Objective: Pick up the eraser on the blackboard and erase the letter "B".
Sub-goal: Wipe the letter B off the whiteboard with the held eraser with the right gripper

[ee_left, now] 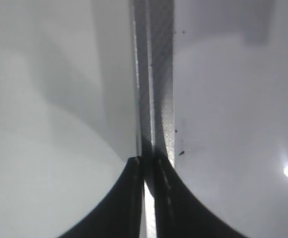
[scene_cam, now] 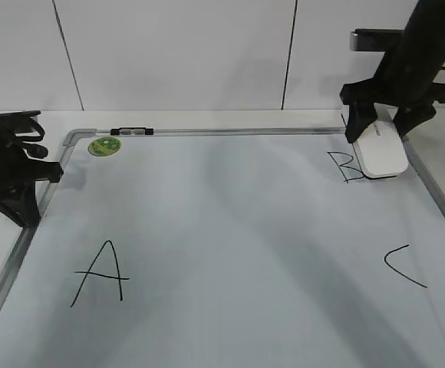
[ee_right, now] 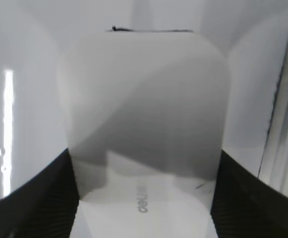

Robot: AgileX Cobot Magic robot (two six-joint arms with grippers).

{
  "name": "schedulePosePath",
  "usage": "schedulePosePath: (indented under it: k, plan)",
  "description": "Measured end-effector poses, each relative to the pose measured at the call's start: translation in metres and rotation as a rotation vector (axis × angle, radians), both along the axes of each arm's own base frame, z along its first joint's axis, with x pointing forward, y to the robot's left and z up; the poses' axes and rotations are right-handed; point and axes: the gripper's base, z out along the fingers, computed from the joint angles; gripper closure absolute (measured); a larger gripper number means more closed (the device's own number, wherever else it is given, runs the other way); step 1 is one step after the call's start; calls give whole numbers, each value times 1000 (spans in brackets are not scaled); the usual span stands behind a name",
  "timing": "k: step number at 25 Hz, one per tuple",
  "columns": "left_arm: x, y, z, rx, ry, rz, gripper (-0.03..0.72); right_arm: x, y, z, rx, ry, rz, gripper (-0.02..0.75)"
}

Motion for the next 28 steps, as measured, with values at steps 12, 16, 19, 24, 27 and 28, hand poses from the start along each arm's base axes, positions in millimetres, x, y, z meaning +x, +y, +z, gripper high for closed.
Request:
schedulePosePath:
  k: [12,16,19,24,27,28]
  plan:
    - [0,0,0,0,0,0,664,39,4,-48,-5,30,-4,195]
    - [0,0,0,0,0,0,664,39,4,-49,-2,32,-5,195]
    - [0,0,0,0,0,0,664,39,6,-48,1,30,-3,195]
    - [0,0,0,0,0,0,664,39,9,-49,0,31,4,191]
    - [0,0,0,0,0,0,664,39,9,-49,0,33,4,160]
    - [0,0,0,0,0,0,664,39,10,-50,0,33,5,146]
